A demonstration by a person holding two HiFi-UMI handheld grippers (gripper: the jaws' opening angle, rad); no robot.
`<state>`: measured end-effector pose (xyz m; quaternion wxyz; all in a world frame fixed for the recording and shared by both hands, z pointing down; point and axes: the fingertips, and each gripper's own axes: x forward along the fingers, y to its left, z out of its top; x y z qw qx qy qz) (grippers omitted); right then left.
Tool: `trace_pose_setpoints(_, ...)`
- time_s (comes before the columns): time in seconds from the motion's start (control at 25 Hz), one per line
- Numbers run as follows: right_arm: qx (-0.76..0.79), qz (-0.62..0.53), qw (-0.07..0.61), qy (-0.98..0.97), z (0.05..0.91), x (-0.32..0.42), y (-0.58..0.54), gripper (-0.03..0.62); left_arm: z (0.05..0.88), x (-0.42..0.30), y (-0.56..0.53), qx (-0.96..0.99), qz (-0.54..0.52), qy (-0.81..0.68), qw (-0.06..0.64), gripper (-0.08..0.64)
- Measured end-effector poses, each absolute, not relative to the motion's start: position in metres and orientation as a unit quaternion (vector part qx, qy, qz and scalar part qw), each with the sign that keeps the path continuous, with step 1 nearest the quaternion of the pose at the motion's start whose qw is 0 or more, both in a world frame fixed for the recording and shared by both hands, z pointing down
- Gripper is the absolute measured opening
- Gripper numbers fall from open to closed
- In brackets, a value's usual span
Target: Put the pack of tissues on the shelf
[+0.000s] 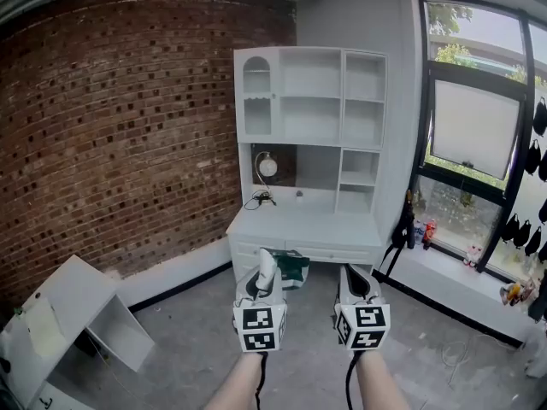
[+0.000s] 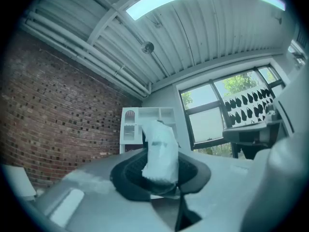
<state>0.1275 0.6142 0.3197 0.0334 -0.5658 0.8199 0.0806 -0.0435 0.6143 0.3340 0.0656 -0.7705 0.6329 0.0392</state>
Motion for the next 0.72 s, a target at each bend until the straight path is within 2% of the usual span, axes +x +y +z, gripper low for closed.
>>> trace_pose_setpoints(0.2, -0.564, 0.071, 0.040, 0.821, 0.324, 0.133, 0.609, -0.003, 0.330, -0.035, 0.612, -0.773, 0.048, 0.629, 0.062, 0.103)
trace_pose_setpoints(0.4, -0.559, 0.043, 0.098, 0.822, 0.318, 0.148, 0.603, 0.012, 0.331, -0.027, 0.606, -0.770, 0.046, 0.634, 0.058, 0.103)
trace_pose_setpoints(0.48, -0.551, 0.036, 0.116, 0.826, 0.316, 0.151, 0.601, 0.159, 0.333, -0.025, 0.605, -0.768, 0.046, 0.636, 0.056, 0.103)
trace_pose_setpoints(0.52, -0.547, 0.033, 0.120, 0.828, 0.316, 0.152, 0.600, 0.195, 0.334, -0.024, 0.604, -0.767, 0.045, 0.637, 0.056, 0.103)
trace_pose_setpoints(0.6, -0.542, 0.029, 0.122, 0.831, 0.318, 0.154, 0.598, 0.243, 0.335, -0.023, 0.603, -0.765, 0.046, 0.640, 0.057, 0.103)
trace_pose_setpoints(0.72, -0.542, 0.023, 0.122, 0.831, 0.321, 0.158, 0.594, 0.258, 0.334, -0.023, 0.600, -0.763, 0.047, 0.642, 0.060, 0.103)
